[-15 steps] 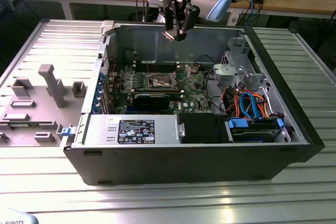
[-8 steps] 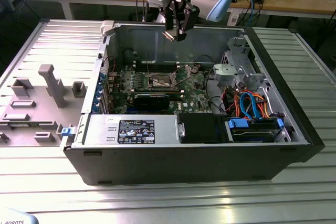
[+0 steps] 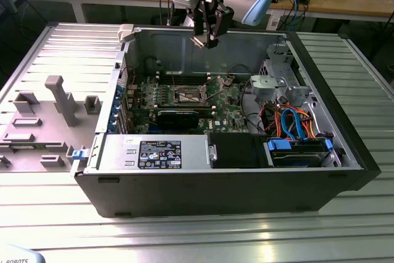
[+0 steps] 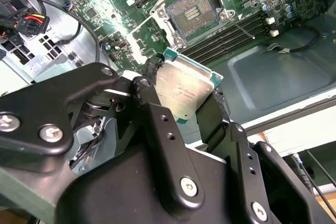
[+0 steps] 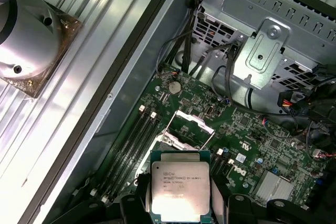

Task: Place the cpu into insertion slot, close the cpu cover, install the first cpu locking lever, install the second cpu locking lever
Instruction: 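Place the cpu into insertion slot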

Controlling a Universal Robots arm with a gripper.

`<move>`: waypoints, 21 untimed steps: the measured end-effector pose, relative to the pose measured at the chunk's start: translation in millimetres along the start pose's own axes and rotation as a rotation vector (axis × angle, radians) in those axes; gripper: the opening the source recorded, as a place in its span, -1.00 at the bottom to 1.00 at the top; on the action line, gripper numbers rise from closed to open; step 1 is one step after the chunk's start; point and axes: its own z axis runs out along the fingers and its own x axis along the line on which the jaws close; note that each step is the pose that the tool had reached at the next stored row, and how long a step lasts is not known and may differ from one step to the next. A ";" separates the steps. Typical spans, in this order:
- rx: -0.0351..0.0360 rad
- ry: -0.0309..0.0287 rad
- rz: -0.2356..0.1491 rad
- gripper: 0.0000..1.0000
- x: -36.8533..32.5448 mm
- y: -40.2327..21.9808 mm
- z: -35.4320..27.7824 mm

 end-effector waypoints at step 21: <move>-0.0010 -0.0045 0.051 0.08 0.0 0.0 0.2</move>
